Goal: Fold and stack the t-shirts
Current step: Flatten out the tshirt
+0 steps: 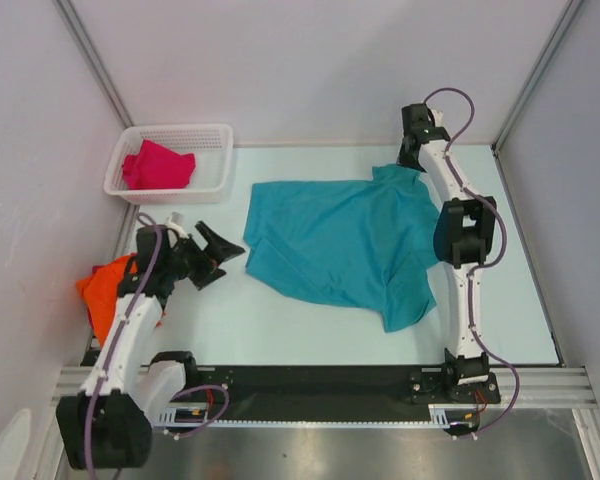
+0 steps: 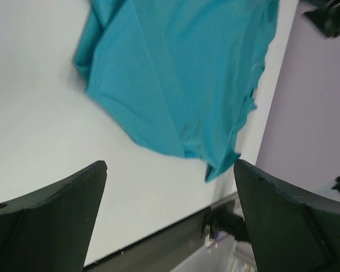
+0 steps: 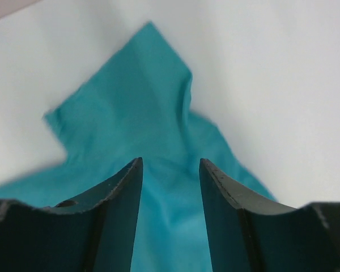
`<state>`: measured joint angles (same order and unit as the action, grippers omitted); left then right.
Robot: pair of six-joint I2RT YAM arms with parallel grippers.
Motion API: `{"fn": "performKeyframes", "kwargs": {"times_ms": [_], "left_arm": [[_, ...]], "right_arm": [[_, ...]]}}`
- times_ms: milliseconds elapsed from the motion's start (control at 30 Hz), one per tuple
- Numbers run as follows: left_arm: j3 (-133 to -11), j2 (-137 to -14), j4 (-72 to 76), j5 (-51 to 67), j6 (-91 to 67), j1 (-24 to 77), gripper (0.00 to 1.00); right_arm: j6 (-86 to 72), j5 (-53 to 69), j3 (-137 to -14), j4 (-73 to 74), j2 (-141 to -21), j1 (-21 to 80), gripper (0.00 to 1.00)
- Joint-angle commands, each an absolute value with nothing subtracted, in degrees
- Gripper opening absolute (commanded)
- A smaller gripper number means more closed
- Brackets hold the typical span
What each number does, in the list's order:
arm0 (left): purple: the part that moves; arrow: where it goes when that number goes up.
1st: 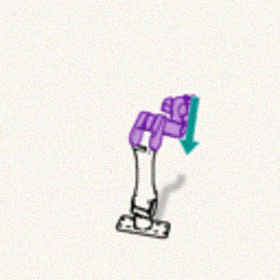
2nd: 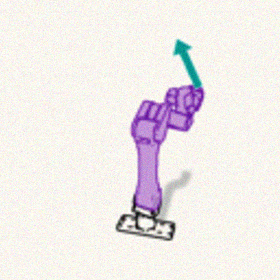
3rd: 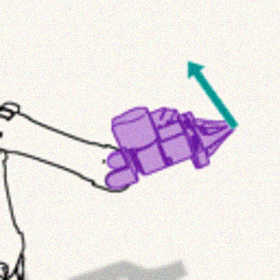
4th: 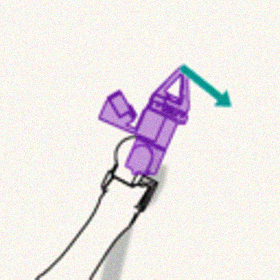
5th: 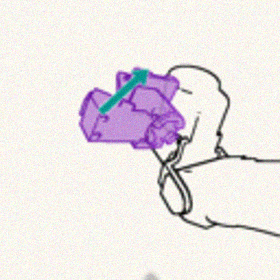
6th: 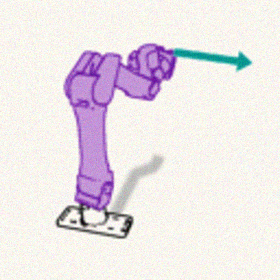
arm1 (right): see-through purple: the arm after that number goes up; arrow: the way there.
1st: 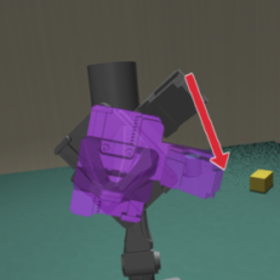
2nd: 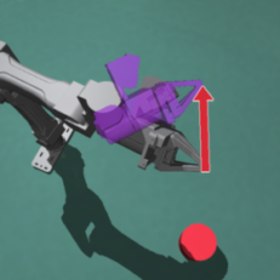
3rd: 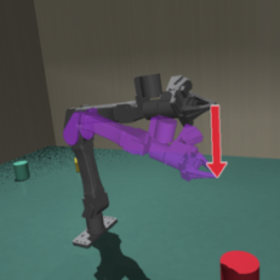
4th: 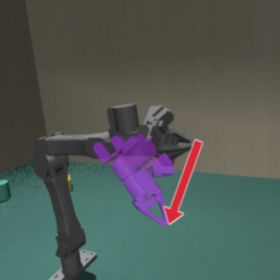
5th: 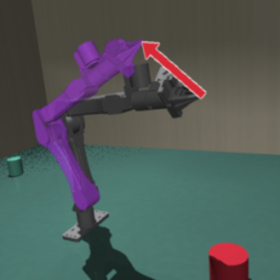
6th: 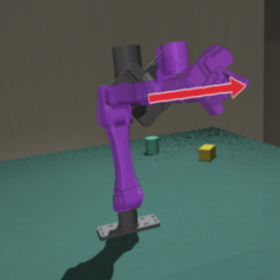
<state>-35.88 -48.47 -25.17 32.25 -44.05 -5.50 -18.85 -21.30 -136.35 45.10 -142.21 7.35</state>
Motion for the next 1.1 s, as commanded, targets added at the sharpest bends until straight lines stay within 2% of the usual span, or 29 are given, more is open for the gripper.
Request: {"fn": "performKeyframes", "kwargs": {"times_ms": [0,33,67,267,500,867,1067], "left_arm": [[-41.03,-56.15,-22.33,29.19,-45.88,5.59,0.99],[-41.57,-57.55,-21.72,28.66,-45.7,7.02,0.99],[-42.01,-60.79,-20.58,28.83,-45.79,8.34,0.99],[-44.73,-72.14,-17.4,32.43,-45.62,10.02,0.99],[-46.49,-71.89,-19.16,25.58,-42.46,10.46,0.99],[-49.3,-78.82,-23.29,15.66,-34.99,12.74,1.0],[-49.92,-83.84,-27.16,5.19,-34.8,14.24,0.99]], "right_arm": [[-19.77,-23.46,-124.23,42.37,-122.11,12.28,0.5],[-19.86,-24.08,-115.84,41.41,-119.56,13.26,0.5],[-20.56,-23.99,-112.19,39.13,-114.05,14.23,0.5],[-28.12,-19.07,-89.0,37.89,-99.77,20.03,0.5],[-33.13,-21.98,-72.89,42.44,-85.35,28.65,0.5],[-40.07,-22.59,-65.75,54.31,-72.52,33.4,0.53],[-41.4,-24.87,-68.01,60.55,-69.35,34.19,0.55]]}}
